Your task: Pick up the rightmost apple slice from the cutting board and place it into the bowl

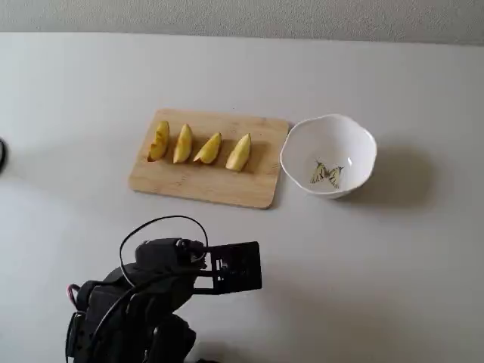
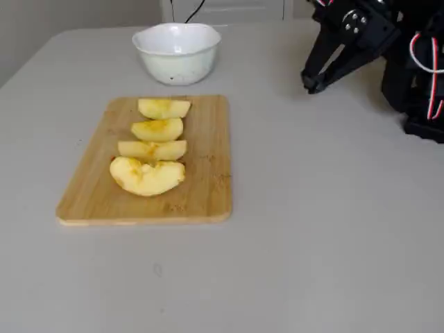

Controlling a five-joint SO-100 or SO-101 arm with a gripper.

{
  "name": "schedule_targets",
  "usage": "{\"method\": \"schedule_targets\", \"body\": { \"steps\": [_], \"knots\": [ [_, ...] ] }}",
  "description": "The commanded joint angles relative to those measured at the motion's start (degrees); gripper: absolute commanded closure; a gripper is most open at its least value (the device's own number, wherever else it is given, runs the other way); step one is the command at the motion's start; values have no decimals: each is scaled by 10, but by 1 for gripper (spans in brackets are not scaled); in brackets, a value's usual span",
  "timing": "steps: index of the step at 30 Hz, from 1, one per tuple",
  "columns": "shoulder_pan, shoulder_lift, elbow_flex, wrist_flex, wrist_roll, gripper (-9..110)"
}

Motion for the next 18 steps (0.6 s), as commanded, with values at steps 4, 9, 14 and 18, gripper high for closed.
{"method": "schedule_targets", "body": {
  "steps": [4,9,14,18],
  "knots": [
    [-28,-1,12,1,-25,101],
    [-34,-1,12,2,-31,101],
    [-40,0,12,2,-34,101],
    [-40,0,12,1,-39,101]
  ]
}}
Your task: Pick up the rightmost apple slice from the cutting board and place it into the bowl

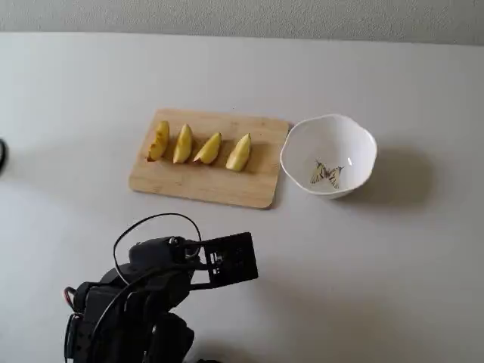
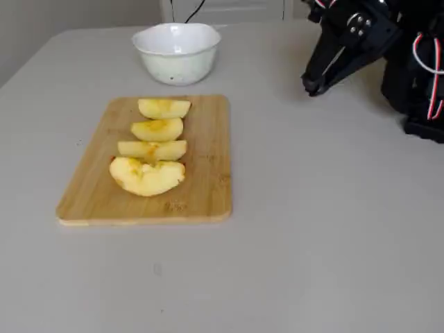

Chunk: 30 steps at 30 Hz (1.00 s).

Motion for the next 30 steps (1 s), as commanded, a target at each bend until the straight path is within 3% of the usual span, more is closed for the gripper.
{"method": "schedule_targets", "body": {
  "steps": [1,10,20,30],
  "knots": [
    [-4,0,12,-1,-18,101],
    [22,0,22,-82,-168,101],
    [44,-16,-89,-131,-374,98],
    [76,-517,-406,-186,-579,80]
  ]
}}
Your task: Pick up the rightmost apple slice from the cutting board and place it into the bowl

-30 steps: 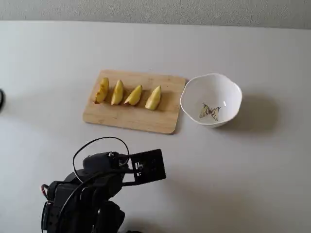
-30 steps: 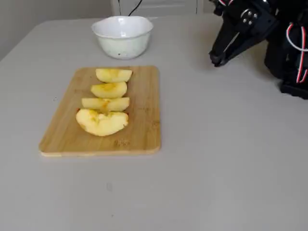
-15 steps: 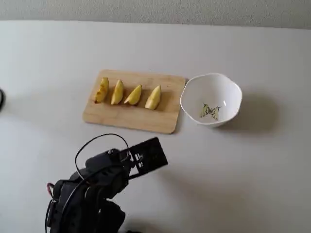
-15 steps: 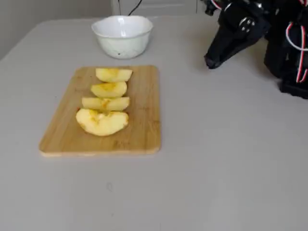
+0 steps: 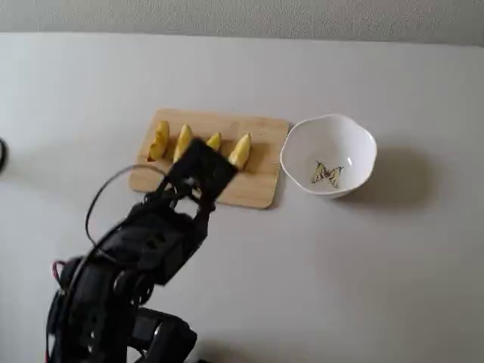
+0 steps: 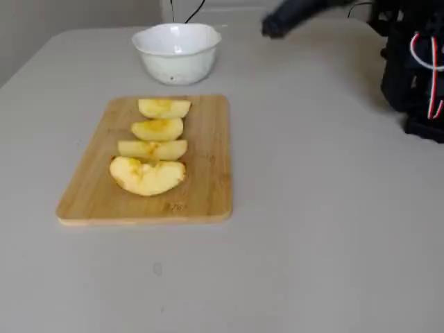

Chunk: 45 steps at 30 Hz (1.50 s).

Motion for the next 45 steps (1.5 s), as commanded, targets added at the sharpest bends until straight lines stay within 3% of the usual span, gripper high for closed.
{"method": "schedule_targets", "body": {
  "steps": [1,5,11,22,45],
  "knots": [
    [14,-245,-186,-7,-84,79],
    [14,-423,-329,36,-110,72],
    [35,-665,-568,91,-126,72],
    [58,-940,-864,127,-117,72],
    [12,-993,-916,163,-89,74]
  ]
}}
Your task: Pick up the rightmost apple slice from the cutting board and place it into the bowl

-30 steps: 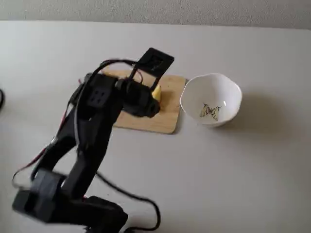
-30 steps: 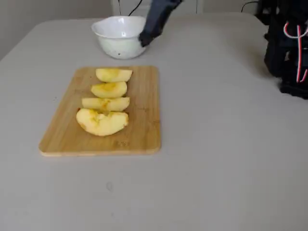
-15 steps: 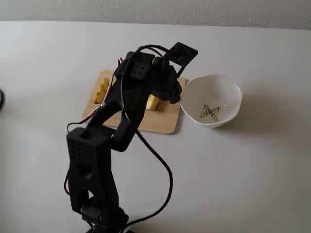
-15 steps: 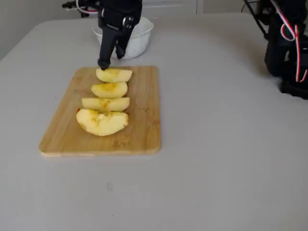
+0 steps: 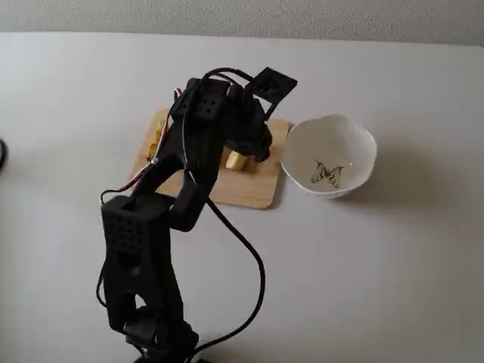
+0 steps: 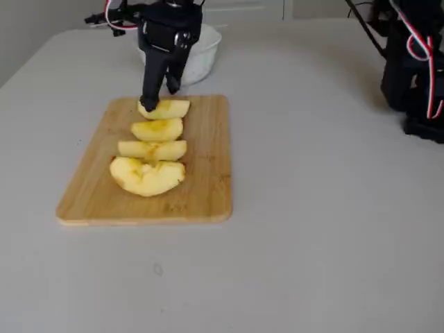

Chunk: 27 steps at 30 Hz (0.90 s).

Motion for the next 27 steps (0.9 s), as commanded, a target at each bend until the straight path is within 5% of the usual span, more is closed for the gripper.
{"method": "schedule_targets", "body": {
  "steps": [1,18,27],
  "knots": [
    [-4,13,-44,-1,4,75],
    [-18,-54,-44,-27,19,80],
    [-17,-65,-54,-28,25,101]
  ]
}}
